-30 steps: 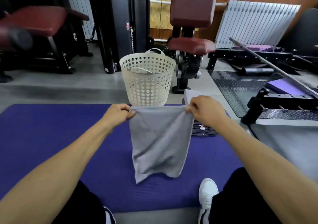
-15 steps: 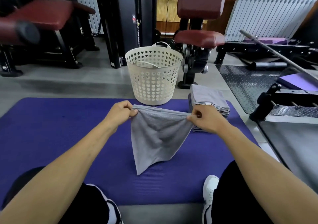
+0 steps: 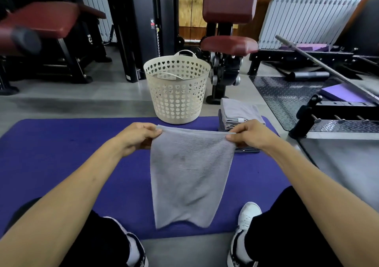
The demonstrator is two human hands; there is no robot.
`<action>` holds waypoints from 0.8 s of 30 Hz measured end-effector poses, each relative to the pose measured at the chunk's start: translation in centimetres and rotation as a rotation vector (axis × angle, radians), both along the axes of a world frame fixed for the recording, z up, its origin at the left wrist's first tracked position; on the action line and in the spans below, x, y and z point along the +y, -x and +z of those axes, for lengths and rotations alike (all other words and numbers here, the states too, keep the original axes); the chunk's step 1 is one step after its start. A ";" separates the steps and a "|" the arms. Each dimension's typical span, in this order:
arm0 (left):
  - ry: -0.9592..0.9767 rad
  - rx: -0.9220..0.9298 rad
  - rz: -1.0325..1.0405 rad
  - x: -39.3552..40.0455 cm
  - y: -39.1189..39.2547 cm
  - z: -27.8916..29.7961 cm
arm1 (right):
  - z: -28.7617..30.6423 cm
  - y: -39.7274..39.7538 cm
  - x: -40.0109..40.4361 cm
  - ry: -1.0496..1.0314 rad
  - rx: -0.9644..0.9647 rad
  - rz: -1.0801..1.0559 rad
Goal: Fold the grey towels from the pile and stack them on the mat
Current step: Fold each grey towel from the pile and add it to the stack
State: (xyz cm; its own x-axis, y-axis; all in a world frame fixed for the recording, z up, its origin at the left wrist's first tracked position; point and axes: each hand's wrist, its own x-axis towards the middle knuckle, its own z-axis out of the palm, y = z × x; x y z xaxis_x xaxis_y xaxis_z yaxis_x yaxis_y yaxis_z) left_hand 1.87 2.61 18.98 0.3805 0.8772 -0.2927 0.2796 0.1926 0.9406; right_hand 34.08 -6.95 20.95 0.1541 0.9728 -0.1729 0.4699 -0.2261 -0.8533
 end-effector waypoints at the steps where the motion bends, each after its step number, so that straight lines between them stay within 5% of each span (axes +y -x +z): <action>1: -0.013 0.004 0.024 0.3 -0.3 -0.4 | -0.2 0.0 0.4 0.012 -0.012 -0.009; 8: -0.071 0.156 0.226 4.3 -2.7 -4.9 | -3.9 0.4 6.4 0.096 -0.355 0.012; 16: -0.224 -0.021 0.361 9.0 -3.3 -5.7 | -5.6 0.5 11.1 -0.242 -0.251 -0.096; 24: -0.170 0.190 0.102 4.1 -0.3 -11.4 | -12.5 0.3 6.5 0.027 -0.185 0.070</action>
State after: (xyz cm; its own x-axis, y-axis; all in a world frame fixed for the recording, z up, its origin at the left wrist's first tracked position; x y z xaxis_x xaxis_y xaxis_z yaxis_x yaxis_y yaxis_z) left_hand 2.18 6.70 7.55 0.2398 0.9509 -0.1959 0.4411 0.0731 0.8945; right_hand 33.79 -0.43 8.40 0.1176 0.9777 -0.1739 0.6339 -0.2087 -0.7447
